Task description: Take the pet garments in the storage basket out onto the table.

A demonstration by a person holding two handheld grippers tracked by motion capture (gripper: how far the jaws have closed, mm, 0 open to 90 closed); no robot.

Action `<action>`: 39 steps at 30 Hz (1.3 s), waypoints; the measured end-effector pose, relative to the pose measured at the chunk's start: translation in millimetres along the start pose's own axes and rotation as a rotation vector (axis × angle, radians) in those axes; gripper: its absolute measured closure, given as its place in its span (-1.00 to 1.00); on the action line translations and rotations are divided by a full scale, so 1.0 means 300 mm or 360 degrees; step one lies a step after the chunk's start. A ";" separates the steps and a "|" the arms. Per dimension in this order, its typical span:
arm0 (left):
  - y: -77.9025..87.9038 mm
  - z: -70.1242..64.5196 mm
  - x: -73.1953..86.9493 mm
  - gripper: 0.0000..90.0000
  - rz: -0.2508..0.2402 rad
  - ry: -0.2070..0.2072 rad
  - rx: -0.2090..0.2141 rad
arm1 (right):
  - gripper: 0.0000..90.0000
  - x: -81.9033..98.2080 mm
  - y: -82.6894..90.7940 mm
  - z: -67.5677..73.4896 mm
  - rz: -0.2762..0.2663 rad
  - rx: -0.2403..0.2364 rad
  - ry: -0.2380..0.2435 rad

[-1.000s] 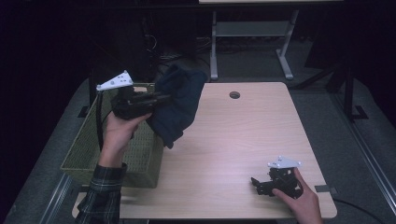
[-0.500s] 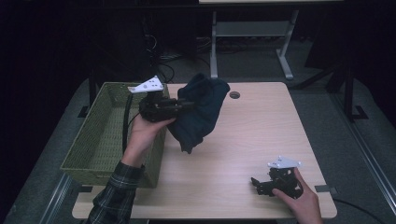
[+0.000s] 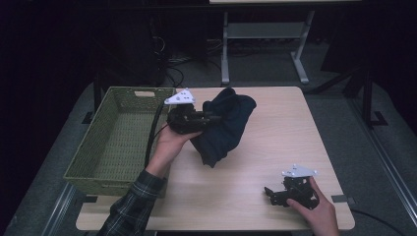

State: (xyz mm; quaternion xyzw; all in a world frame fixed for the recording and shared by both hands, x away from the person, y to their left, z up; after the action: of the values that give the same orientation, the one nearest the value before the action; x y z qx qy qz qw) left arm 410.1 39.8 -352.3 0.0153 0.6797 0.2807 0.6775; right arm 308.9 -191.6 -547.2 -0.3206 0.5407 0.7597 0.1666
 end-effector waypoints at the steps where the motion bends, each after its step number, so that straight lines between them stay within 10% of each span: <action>1: -0.011 0.000 0.010 0.62 0.0014 0.0003 0.0003 | -1.00 0.000 0.000 0.000 0.0000 0.0000 0.0000; 39: -0.419 -0.167 0.336 0.58 0.0455 -0.0099 0.0274 | -1.00 0.001 0.000 0.000 0.0004 0.0001 -0.0001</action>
State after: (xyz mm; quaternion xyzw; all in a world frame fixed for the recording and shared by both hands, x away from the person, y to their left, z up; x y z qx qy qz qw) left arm 400.6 -43.7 -498.7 0.1787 0.6708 0.3143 0.6476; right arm 308.6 -191.7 -547.4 -0.3198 0.5412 0.7598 0.1659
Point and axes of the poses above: each handheld gripper's, and its own axes: y roughly backward along the jaws, x roughly out of its underside, z roughly to its left, the point moved 9 cm from there along -y, roughly forward along the jaws, and after that the axes turned 15 degrees about -y, right-handed, at the moved point
